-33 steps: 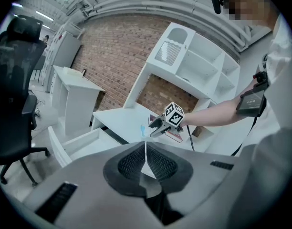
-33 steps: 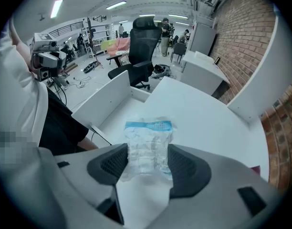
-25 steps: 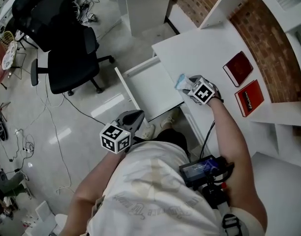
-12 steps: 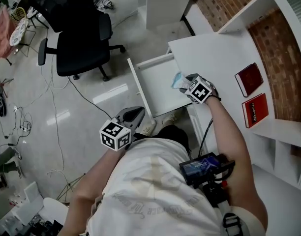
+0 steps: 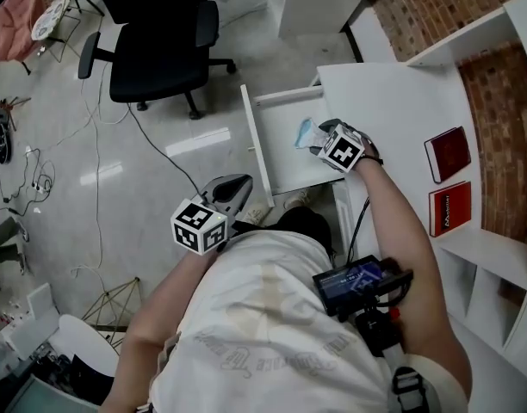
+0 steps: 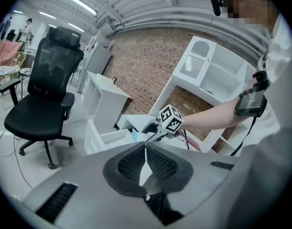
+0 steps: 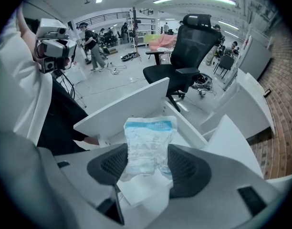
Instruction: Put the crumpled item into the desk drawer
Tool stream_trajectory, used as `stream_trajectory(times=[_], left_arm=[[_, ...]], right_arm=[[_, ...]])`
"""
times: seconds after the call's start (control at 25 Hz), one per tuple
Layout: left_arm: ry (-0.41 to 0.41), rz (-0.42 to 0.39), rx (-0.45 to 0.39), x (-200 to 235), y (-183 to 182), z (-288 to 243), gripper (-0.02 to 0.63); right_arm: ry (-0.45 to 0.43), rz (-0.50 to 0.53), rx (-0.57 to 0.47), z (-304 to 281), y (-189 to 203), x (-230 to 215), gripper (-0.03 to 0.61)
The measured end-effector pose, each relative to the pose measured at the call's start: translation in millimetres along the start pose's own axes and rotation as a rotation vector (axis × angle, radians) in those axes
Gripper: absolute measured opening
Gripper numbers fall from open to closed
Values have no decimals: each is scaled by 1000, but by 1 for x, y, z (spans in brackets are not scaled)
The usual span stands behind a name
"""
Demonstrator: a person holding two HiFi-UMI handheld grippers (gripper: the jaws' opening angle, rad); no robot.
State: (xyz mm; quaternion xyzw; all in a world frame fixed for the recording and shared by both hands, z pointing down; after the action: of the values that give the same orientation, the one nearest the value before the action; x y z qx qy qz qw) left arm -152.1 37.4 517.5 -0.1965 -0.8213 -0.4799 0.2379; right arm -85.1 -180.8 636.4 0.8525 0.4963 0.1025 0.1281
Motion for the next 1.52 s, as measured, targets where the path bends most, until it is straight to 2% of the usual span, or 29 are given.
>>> stream_trajectory(times=[0.4,0.84,1.28,1.52], left_arm=[[-64,48,-25,0,12,6,28],[-77,75,-24,-13,22,-3,28],[-99,91,-4,-9,26,-7,28],[-125,126,3,5,29,-11,28]], right_arm=[[-78,170,-4,-23,-23,15,278],[-125,353,39,-52,-27,37,279],[-189,424,69,-87,-29,48,278],[-220,449,106,-111,-30,50,279]])
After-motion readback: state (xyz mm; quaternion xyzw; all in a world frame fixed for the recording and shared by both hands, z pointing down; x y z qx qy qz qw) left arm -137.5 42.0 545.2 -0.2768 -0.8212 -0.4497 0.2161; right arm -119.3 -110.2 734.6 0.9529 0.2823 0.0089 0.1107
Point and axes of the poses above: the fingertips, and each gripper's own axes: z backward along the fingers, x to its left, y out of its underside, the point moved 3 cm from there along z, backward along the fingers, and after that the axes turned 7 degrees about z, right-handed, at the moved point
